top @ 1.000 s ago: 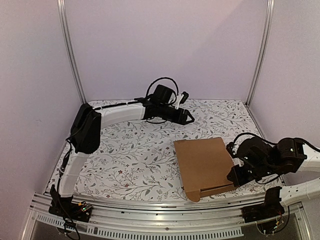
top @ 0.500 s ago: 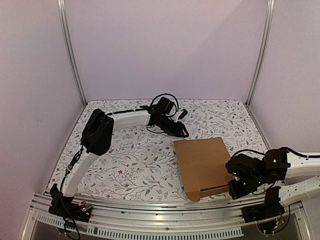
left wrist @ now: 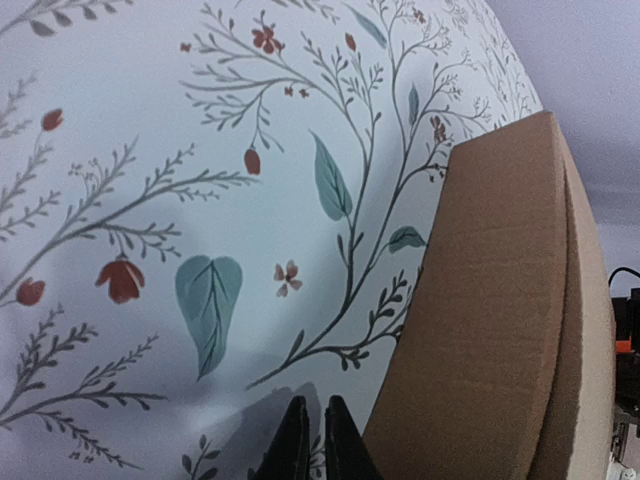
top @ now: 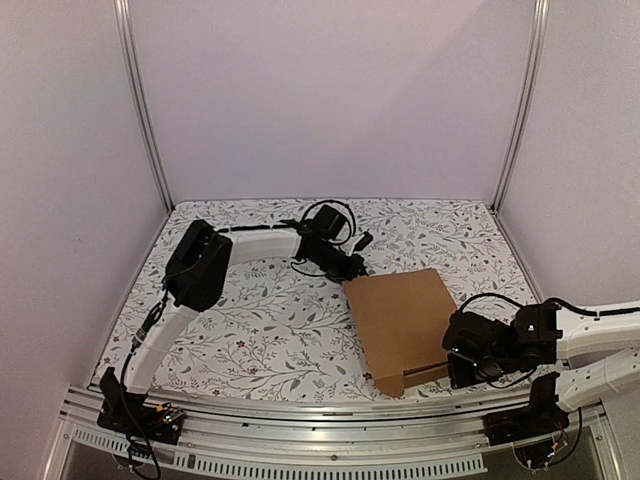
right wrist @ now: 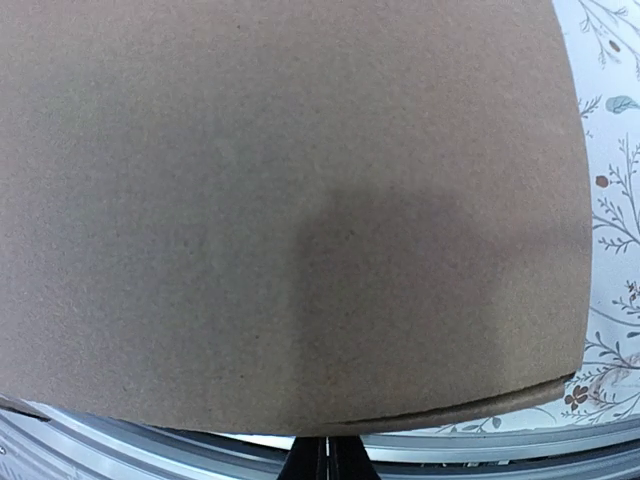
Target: Fold the paper box
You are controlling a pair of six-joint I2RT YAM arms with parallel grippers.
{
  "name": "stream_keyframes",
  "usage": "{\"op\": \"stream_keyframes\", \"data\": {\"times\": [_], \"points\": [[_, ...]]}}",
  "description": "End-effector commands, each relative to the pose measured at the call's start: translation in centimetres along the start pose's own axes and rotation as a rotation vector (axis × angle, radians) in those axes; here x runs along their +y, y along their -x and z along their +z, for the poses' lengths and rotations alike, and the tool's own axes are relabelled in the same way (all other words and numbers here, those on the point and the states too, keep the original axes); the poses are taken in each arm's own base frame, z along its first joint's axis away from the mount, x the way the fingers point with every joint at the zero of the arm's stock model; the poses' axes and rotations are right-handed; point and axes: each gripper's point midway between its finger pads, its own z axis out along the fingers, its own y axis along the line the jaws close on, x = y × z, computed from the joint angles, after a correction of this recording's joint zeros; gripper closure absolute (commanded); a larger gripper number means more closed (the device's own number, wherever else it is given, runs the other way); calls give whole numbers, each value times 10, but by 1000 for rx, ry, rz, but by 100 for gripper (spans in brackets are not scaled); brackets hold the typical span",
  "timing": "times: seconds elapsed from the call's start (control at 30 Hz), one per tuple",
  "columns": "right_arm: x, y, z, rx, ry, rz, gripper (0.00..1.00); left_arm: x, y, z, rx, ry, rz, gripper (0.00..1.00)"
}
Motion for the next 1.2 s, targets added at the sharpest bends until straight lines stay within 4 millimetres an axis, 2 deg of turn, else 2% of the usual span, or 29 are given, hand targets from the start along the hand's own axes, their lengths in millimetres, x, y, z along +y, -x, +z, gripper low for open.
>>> {"op": "stream_keyframes", "data": {"times": [0.0, 0.23, 0.43, 0.47, 0.5, 0.6, 0.77, 0.9, 1.03, 1.17], "points": [[-3, 28, 3, -139, -47, 33, 98, 0, -12, -5, 14, -21, -12, 94], [4, 56, 8, -203, -53, 26, 98, -2, -26, -15, 2, -17, -9, 99], [14, 80, 16, -211, -15, 20, 98, 0, -46, -43, -32, 44, -24, 100], [16, 83, 20, -203, -7, 19, 98, 4, -53, -49, -35, 63, -40, 100], [19, 87, 22, -198, 7, 9, 98, 11, -68, -53, -22, 86, -68, 100], [31, 97, 32, -166, 39, -31, 99, 18, -90, -71, -47, 136, -117, 100], [62, 112, 48, -116, 99, -142, 99, 23, -125, -98, -80, 202, -169, 100], [74, 119, 63, -70, 107, -238, 100, 24, -153, -118, -105, 254, -203, 100], [64, 125, 73, -35, 80, -244, 100, 23, -185, -131, -112, 300, -240, 100], [40, 135, 69, -40, 5, -207, 100, 12, -201, -137, -126, 319, -251, 100]]}}
